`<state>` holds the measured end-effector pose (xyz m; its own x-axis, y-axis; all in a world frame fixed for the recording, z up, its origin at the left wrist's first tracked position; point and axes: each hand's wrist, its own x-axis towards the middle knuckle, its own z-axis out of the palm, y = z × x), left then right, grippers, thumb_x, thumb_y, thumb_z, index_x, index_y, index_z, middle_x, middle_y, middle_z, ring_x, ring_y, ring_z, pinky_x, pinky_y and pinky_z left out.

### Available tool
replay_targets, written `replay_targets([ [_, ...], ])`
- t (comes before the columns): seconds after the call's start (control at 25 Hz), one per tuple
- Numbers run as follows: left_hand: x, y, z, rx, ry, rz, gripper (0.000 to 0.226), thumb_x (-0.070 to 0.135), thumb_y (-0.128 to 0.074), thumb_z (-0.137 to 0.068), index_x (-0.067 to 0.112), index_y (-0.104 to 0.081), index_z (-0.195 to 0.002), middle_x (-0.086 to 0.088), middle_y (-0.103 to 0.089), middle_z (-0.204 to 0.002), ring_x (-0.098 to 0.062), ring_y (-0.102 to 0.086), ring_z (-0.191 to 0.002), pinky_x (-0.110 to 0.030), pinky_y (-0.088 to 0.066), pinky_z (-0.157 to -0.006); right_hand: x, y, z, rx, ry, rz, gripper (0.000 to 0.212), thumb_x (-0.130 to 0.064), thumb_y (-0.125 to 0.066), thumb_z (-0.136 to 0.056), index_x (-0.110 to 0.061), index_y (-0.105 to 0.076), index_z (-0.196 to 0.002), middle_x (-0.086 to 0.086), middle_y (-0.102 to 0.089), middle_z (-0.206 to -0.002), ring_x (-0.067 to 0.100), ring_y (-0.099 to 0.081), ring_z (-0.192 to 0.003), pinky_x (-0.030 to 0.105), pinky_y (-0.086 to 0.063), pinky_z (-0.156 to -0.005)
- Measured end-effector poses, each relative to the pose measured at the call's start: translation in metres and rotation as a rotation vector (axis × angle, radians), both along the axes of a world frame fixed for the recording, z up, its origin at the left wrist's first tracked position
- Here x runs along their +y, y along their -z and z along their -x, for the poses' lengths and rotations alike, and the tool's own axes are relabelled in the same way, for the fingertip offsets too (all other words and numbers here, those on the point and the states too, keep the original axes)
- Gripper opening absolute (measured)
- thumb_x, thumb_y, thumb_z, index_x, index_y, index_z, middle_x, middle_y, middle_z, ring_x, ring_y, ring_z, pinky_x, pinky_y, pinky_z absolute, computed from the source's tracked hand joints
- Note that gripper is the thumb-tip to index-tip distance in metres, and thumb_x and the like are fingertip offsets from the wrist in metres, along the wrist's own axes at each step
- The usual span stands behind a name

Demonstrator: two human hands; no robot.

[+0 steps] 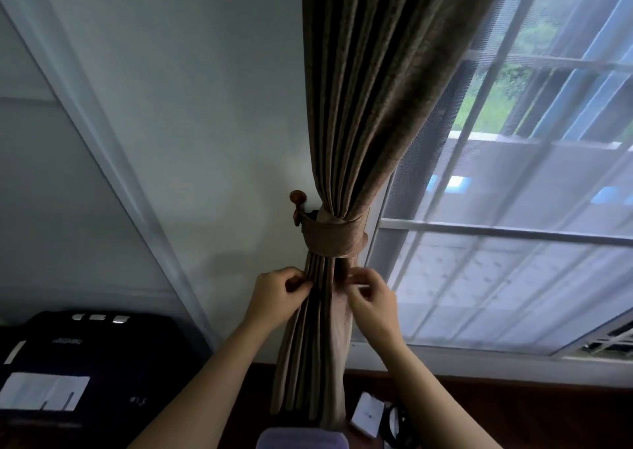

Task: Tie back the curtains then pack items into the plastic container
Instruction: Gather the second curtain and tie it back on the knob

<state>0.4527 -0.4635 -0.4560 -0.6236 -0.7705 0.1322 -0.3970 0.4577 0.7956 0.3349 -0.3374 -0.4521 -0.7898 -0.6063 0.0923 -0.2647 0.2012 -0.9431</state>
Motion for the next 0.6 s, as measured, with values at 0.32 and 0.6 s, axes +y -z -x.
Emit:
replay_targets([
  [0.32,0.003,-0.060,0.038,0.568,-0.213,-1.216,0.015,0.023,-0.053,-0.094,0.010,-0.061,-0.094,-0.007,-0.066,-0.091,-0.014,-0.060,-0.085,-0.021,-0.044,-0.067,-0.034,-0.041,0.032,-0.553,0.125,0.218,0.029,-0.026,-0.056,-0.087,-0.010,-0.062,-0.111,0.000,-0.063,-0.091,0.011,-0.060,-0.080,0.027,-0.049,-0.077],
  [0.6,0.006,-0.047,0.021,0.545,-0.190,-1.214,0.012,0.020,-0.058,-0.091,0.011,-0.066,-0.086,0.004,-0.072,-0.066,-0.009,-0.062,-0.080,-0.022,-0.044,-0.070,-0.039,-0.047,0.021,-0.579,-0.233,-0.002,0.027,-0.005,-0.032,-0.093,-0.004,-0.059,-0.095,0.012,-0.050,-0.085,0.020,-0.044,-0.078,0.028,-0.037,-0.065],
])
